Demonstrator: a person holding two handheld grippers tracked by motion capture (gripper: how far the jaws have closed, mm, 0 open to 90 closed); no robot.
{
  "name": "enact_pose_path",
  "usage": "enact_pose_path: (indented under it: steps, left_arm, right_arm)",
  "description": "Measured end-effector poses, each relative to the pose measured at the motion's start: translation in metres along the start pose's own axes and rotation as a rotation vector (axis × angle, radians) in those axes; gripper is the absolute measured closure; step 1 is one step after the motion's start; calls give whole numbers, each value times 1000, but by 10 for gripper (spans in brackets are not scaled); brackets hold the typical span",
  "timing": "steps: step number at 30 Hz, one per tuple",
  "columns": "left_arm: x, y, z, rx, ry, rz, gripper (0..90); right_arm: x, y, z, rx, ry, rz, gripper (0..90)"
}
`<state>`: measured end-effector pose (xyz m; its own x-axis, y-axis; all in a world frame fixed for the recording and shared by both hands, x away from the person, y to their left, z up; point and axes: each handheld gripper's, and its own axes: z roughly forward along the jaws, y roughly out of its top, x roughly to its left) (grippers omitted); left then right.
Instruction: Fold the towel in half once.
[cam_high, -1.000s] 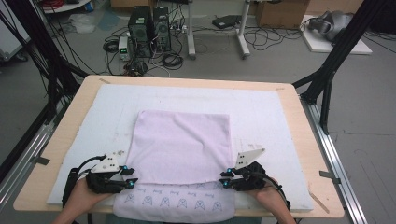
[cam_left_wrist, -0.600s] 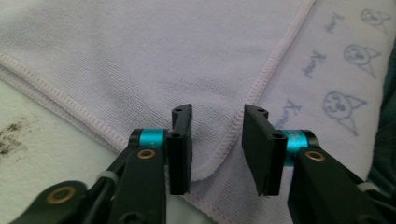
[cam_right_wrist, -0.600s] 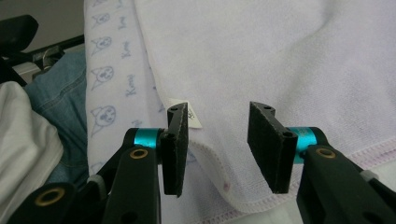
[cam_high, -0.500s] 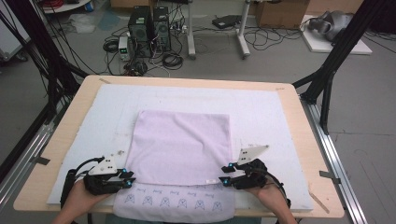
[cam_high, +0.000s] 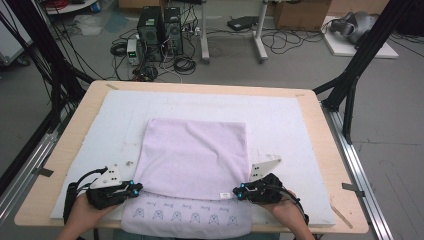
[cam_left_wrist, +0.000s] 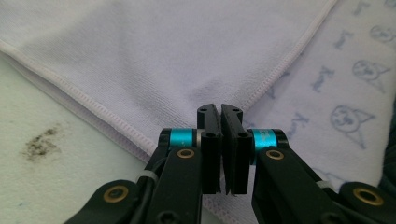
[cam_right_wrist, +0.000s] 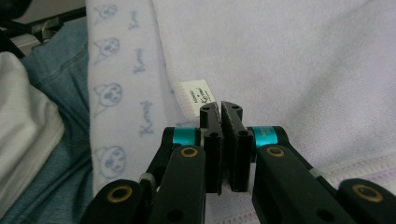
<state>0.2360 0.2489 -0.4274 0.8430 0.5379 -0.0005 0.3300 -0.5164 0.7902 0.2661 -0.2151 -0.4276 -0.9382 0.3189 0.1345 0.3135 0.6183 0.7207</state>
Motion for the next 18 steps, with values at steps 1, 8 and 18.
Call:
enact_pose_path:
  steps: [1, 8, 18]
  left_arm:
    - [-2, 2, -4, -8, 2, 5, 861]
    - [-28, -2, -36, -38, -5, 19, 862]
    - [-23, 1, -35, -46, 14, -11, 604]
  right_arm:
    - [1, 1, -4, -7, 1, 1, 874]
    - [22, 5, -31, -60, 47, -34, 874]
    - [12, 7, -37, -112, 42, 10, 619]
